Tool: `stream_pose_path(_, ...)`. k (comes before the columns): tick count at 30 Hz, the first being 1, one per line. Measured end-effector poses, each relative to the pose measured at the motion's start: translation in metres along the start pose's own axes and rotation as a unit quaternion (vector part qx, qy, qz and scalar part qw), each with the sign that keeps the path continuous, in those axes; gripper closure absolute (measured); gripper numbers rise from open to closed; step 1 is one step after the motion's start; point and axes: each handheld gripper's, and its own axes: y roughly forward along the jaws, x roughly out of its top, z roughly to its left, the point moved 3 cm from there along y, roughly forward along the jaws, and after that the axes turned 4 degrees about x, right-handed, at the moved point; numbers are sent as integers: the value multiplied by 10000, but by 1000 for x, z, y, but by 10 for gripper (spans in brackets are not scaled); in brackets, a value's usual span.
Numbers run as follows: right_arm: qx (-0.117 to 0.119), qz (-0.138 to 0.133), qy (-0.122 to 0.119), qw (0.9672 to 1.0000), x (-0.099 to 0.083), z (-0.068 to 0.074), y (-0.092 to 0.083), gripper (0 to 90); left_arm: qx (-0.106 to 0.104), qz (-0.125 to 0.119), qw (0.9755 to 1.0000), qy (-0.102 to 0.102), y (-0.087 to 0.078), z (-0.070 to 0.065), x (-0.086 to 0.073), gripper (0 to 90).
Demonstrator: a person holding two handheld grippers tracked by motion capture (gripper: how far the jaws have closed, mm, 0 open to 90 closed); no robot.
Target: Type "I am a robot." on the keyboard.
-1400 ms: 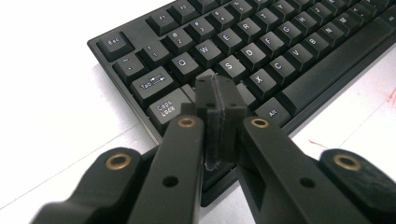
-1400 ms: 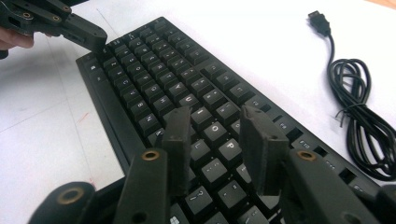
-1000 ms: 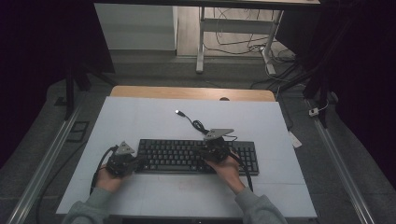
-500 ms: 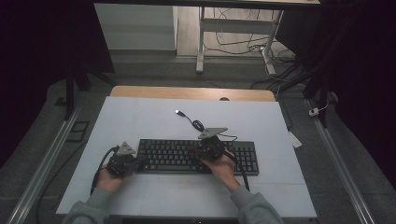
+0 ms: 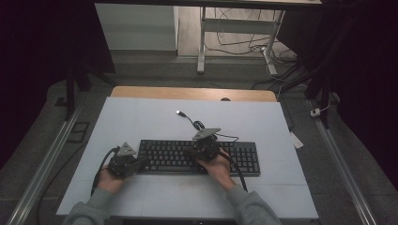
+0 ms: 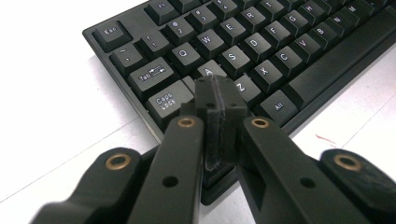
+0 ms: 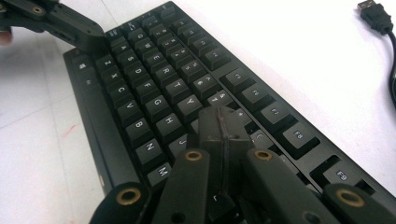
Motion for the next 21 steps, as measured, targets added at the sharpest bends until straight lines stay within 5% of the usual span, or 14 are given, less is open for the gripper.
stream_pose_path(21, -93, 124, 66, 9999, -4, -5, 11, 898, 14, 76, 10000, 31, 3, -2, 0, 888)
